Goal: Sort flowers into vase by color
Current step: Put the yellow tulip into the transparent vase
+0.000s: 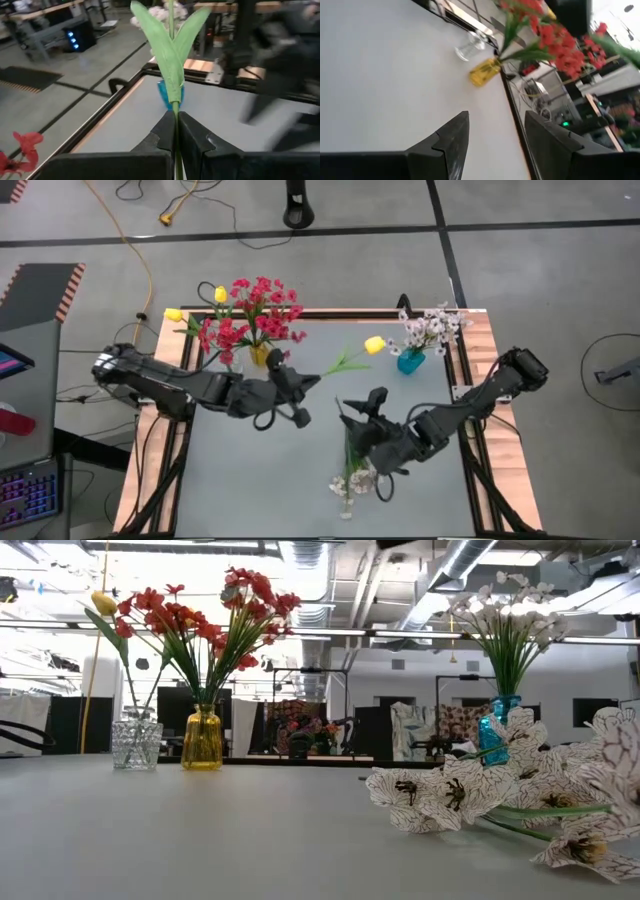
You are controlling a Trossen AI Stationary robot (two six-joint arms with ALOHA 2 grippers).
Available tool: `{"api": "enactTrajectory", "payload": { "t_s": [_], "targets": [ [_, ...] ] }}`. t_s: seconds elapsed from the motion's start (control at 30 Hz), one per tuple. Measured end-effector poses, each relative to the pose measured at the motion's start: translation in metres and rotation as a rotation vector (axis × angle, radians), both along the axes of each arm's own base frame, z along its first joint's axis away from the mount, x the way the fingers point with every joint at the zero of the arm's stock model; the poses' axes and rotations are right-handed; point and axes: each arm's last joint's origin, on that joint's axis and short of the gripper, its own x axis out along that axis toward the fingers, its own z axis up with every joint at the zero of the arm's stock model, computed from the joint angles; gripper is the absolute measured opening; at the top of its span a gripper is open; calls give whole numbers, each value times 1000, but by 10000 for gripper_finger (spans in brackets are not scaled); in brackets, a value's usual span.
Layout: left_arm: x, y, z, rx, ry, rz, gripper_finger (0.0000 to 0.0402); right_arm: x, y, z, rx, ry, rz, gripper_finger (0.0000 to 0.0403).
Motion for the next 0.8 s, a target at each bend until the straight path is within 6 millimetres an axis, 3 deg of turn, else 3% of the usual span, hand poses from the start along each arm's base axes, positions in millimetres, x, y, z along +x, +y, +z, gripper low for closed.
{"api": "enactTrajectory", "payload": {
  "t_s": [0.27, 0.57, 0.8],
  "targets": [
    [-9, -22, 3, 0, 13, -101, 0, 19, -23, 10, -4, -78, -59, 219],
    [-12, -23, -5, -69, 65, -118, 0, 27, -15, 32, -52, -207, 4, 219],
    [-12, -24, -5, -96, 70, -157, 0, 31, -18, 36, -39, -239, 46, 219]
  ]
}}
